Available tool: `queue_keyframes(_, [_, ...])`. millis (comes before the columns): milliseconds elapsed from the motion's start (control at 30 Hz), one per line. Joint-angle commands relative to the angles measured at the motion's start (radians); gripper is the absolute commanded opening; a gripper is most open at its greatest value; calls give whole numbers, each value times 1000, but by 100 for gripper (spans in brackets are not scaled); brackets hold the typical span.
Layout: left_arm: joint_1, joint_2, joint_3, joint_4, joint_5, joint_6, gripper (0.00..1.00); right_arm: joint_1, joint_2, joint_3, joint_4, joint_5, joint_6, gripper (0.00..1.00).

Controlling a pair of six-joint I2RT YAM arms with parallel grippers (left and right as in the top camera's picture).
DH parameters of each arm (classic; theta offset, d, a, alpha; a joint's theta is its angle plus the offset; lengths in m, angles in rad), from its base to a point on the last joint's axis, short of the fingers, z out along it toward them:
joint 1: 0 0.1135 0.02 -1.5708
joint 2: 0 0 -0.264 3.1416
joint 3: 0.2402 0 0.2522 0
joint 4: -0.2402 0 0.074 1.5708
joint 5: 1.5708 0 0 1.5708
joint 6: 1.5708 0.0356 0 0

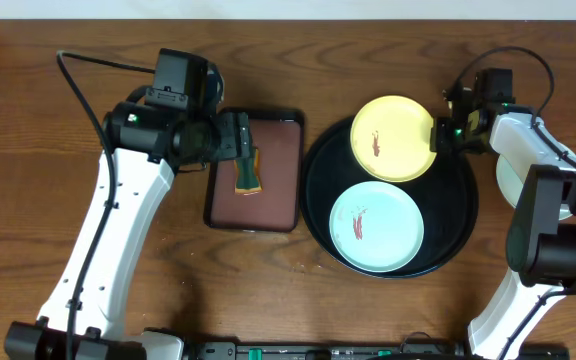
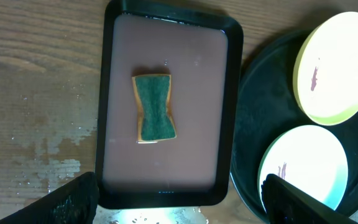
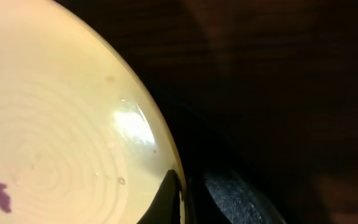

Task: Clean dirty plates on tray and stack at the side
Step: 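Reach the left gripper down and grasp the green sponge on the brown tray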

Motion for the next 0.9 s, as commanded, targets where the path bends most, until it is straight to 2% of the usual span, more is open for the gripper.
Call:
queue_keyframes(0, [3,24,-9,1,9,-8,85,-4,18,5,-3,12,13,1])
queue_keyframes(333, [1,148,-10,18,8,-9,84,-4,-13,6,-64,48,41,1])
queue_keyframes(567, [0,372,-10,50,-14,-9,80,-4,-69,6,-103,55,43,1])
queue_keyframes(667, [1,457,-10,77,-14,-9,69,-4,-74,6,-112,55,43,1])
queue_keyframes(767, [-8,524,-10,113,-13,-15,49,-4,-74,6,-118,55,43,1])
queue_keyframes(867, [-38,584,-10,122,-11,-16,38,-4,-74,6,-118,55,43,1])
